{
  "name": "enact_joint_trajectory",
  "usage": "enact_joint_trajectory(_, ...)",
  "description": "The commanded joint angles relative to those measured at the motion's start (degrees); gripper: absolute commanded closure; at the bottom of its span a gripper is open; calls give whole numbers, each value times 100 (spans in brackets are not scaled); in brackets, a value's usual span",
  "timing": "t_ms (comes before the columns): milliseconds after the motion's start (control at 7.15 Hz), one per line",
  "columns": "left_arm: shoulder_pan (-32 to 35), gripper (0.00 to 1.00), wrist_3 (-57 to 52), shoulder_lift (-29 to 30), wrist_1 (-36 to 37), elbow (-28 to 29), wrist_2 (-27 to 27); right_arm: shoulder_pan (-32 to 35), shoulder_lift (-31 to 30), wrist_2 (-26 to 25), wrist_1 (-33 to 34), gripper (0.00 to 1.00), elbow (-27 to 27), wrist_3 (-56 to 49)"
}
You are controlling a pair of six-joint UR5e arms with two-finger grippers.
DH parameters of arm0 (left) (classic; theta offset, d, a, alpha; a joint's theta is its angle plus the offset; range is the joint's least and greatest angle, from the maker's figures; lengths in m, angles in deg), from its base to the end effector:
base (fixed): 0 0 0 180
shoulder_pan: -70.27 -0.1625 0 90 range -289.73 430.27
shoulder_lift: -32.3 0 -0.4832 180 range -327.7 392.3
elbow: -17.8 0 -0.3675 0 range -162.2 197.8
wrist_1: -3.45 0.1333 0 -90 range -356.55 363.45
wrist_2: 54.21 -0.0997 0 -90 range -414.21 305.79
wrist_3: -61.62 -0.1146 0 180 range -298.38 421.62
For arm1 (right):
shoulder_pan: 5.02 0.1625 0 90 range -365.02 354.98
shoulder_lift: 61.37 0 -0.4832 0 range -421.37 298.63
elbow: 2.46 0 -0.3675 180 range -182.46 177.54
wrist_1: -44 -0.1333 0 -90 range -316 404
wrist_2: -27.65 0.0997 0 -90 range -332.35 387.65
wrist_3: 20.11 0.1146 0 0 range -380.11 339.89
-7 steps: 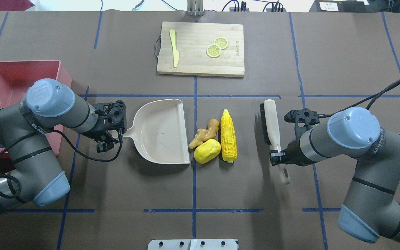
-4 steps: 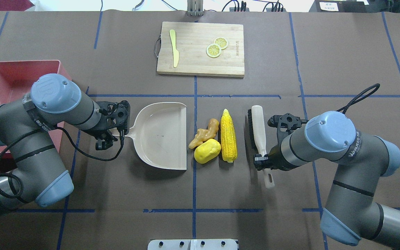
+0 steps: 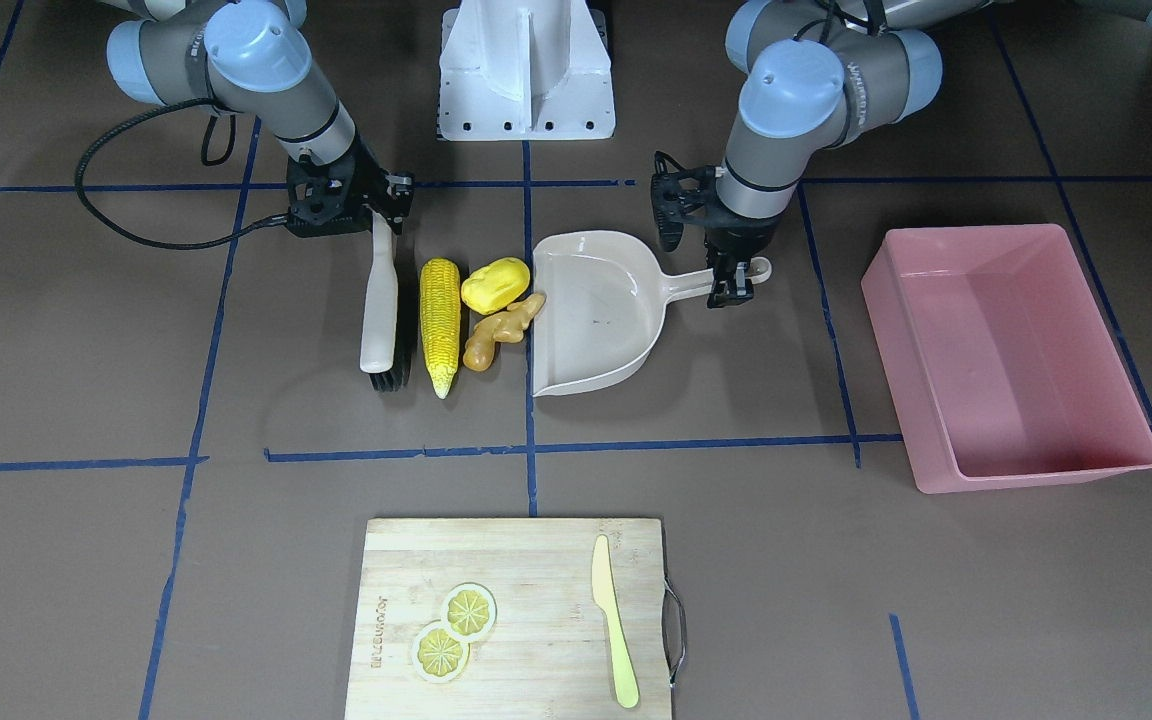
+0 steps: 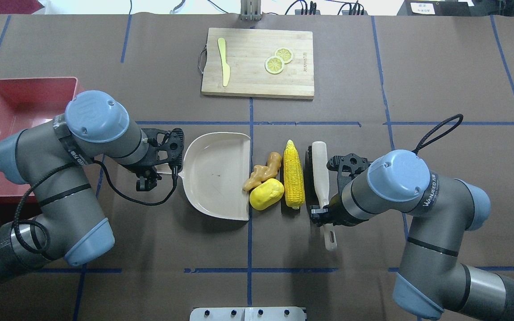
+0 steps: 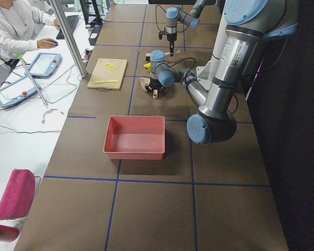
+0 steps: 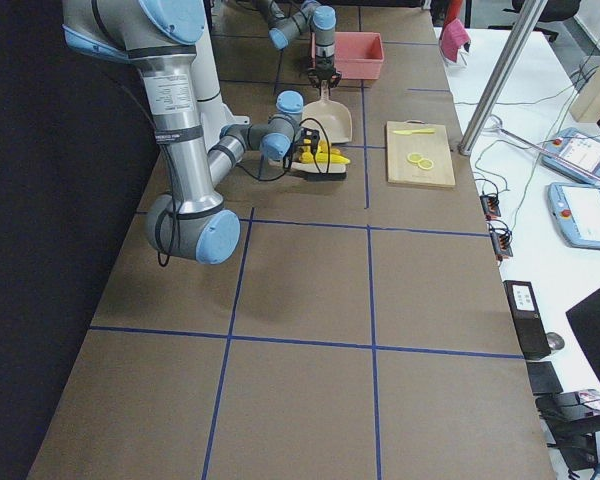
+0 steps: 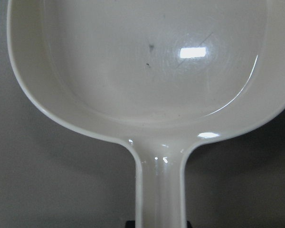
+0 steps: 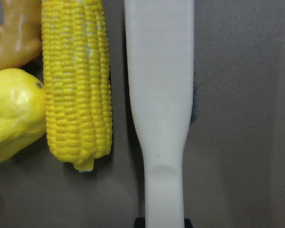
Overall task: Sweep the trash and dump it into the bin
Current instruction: 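Sweep the corn, yellow vegetable and ginger into the dustpan with the right gripper's brush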
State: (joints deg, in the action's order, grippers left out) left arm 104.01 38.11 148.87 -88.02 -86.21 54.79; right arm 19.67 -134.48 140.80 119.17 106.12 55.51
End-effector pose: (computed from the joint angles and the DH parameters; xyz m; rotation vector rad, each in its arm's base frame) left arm 0.4804 -0.4363 0.3693 0.6677 0.5583 1.4338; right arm -0.4942 -0.3243 0.4022 -0.0663 -0.9407 -0.0109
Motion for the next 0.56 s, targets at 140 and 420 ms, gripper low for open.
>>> enact_joint_trajectory(140,-245,92,83,443,147,317,-281,-253,629,-91,-2,99,-354,241)
enact_joint_trajectory(420,-387,93,75,630,69,548,-607,-369,1218,-206,-55,99,-810,374)
